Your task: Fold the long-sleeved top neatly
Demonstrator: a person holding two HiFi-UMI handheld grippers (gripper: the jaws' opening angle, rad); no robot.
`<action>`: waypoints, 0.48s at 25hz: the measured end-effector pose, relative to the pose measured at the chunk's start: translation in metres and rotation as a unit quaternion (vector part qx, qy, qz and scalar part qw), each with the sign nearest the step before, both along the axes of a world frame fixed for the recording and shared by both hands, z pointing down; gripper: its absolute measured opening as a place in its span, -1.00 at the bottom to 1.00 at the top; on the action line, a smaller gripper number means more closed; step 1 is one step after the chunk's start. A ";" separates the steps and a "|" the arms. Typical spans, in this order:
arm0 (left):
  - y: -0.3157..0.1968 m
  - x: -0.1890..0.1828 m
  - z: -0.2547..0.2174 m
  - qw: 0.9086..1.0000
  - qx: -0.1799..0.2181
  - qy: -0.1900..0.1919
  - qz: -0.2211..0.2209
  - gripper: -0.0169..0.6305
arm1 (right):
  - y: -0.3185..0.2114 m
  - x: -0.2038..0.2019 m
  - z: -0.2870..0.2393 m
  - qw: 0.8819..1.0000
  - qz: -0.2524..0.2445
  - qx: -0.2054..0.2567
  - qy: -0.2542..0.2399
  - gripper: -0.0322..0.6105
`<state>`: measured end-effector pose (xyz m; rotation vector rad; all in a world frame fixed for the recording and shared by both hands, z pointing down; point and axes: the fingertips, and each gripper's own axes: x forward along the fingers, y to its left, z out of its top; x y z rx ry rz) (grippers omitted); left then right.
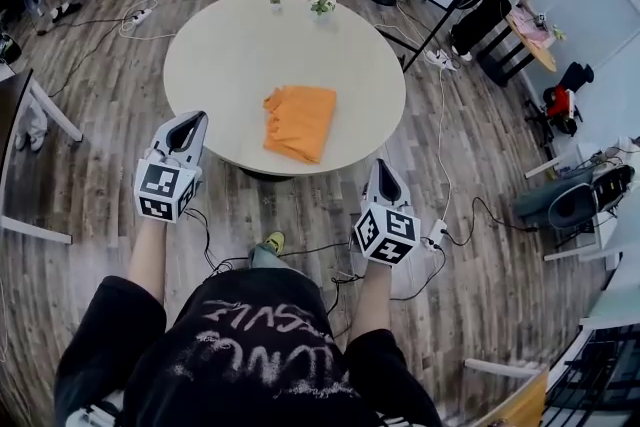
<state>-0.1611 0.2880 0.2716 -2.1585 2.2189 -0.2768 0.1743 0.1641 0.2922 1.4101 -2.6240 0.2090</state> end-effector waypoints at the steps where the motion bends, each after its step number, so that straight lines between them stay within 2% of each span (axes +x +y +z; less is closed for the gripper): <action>1: 0.000 0.001 -0.002 1.000 0.003 -0.001 -0.001 -0.91 | 0.000 0.000 -0.002 1.000 0.000 0.003 0.000 -0.89; 12: -0.002 0.002 -0.007 1.000 0.005 -0.005 -0.010 -0.91 | -0.005 -0.002 -0.012 1.000 -0.006 0.013 0.001 -0.89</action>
